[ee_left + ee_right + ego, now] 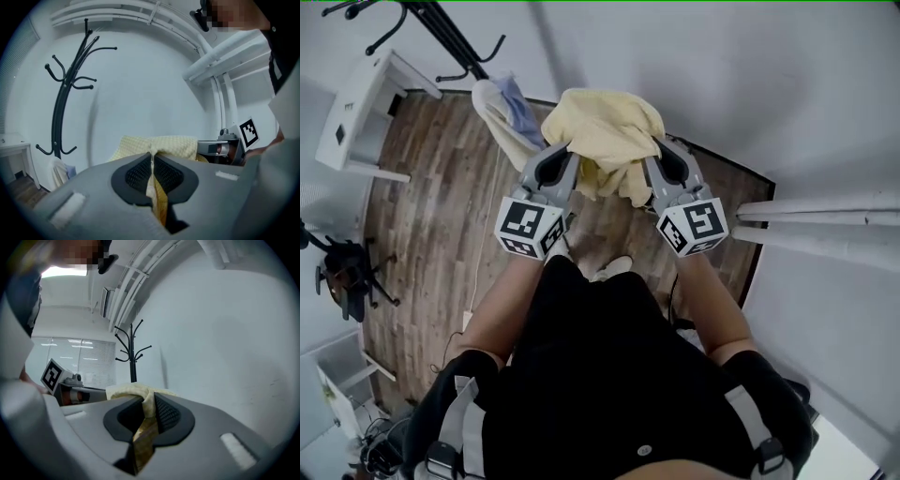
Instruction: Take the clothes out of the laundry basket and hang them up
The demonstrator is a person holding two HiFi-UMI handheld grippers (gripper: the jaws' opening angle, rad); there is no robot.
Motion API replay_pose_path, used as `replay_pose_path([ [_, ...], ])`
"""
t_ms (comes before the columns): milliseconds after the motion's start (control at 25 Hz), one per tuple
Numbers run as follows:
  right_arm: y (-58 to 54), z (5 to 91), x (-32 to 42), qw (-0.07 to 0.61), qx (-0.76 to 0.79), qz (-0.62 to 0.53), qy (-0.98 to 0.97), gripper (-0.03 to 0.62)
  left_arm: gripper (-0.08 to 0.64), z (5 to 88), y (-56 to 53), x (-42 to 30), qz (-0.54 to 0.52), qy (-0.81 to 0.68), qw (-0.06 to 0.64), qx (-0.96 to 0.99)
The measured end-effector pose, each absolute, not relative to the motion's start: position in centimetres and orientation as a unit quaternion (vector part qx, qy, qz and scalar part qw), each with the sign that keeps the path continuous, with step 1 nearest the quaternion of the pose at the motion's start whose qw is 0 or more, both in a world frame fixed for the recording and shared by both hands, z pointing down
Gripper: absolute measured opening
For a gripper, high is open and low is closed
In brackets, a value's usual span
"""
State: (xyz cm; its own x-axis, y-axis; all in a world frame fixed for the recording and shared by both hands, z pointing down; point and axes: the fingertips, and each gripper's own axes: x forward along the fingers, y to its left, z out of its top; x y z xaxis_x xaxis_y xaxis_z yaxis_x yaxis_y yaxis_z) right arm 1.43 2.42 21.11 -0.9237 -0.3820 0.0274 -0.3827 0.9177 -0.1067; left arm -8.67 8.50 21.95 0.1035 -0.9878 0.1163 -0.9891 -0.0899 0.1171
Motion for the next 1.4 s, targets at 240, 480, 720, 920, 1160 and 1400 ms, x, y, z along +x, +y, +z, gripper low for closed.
replay_pose_path([
  [240, 8.2, 17.4, -4.3, -0.017, 0.162, 0.041, -0.986, 0.038, 0.007, 18.3, 14.2, -13.5, -0.022, -0.679, 0.054, 0.731],
  [480, 14.9, 15.1, -11.1, -0.029, 0.160, 0.036, -0.986, 0.038, 0.006, 16.3, 20.3, -20.2, -0.036, -0.677, 0.038, 0.734],
  [720, 20.7, 13.9, -19.3, -0.030, 0.158, 0.030, -0.987, 0.040, 0.006, 15.2, 26.1, -28.7, -0.039, -0.681, 0.024, 0.731],
  [920, 23.6, 13.9, -25.7, -0.033, 0.153, 0.034, -0.987, 0.040, 0.007, 14.8, 29.2, -35.1, -0.040, -0.688, 0.018, 0.724],
  [1160, 25.7, 13.3, -32.1, -0.037, 0.139, 0.036, -0.989, 0.040, 0.007, 14.1, 31.3, -41.3, -0.050, -0.701, 0.013, 0.711],
  [1400, 25.1, 10.6, -35.6, -0.061, 0.111, 0.021, -0.992, 0.040, 0.007, 11.4, 30.5, -44.9, -0.067, -0.720, -0.013, 0.691],
])
